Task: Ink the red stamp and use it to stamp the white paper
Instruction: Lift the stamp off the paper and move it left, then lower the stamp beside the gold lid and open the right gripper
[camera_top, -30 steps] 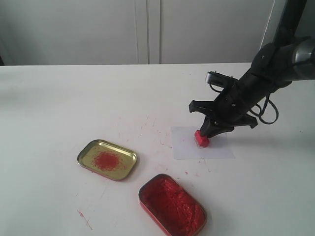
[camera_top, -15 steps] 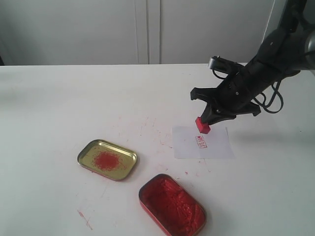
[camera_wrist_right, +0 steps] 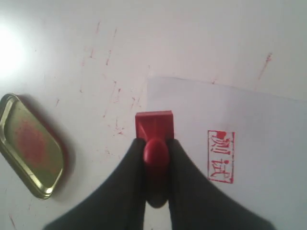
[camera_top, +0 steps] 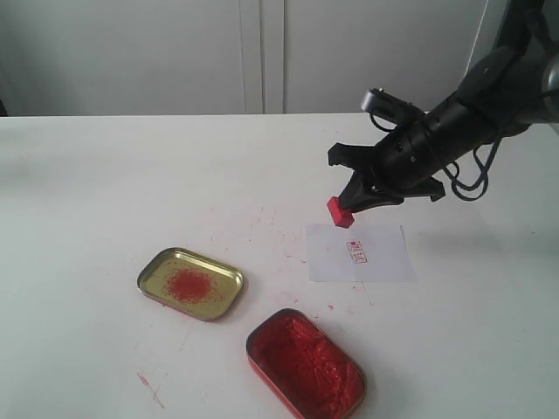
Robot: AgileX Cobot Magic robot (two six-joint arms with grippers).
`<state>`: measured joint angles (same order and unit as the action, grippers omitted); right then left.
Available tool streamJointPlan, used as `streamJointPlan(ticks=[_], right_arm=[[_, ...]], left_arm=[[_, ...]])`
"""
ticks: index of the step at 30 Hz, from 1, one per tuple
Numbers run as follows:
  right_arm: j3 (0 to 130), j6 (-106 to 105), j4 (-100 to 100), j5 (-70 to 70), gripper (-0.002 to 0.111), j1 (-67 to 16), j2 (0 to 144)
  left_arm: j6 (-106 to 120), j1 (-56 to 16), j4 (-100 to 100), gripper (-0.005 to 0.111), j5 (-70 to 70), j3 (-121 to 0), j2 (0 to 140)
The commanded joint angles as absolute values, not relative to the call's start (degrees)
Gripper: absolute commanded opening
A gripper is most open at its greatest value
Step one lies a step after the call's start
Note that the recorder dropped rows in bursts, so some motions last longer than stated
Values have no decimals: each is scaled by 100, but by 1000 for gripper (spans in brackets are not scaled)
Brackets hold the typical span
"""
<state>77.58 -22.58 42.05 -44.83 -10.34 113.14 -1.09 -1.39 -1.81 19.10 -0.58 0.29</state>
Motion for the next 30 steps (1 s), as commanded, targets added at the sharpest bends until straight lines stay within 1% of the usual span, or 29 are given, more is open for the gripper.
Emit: streamJointPlan(ticks=[1, 6, 12, 18, 30], right_arm=[[7752, -2742, 4579, -4684, 0, -1026, 11272], [7752, -2893, 4710, -4667, 0, -1189, 11325], [7752, -3158, 4951, -4693, 0, -1658, 11548], [7752, -3600, 5069, -5309, 0, -2003, 11548], [7752, -4020, 5079, -5682, 0, -2839, 11548]], left_arm=[[-129, -126, -210, 0, 1928, 0, 0], [-129, -126, -210, 0, 1928, 0, 0], [-129, -126, -210, 0, 1928, 0, 0], [-129, -126, -210, 0, 1928, 0, 0], [-129, -126, -210, 0, 1928, 0, 0]])
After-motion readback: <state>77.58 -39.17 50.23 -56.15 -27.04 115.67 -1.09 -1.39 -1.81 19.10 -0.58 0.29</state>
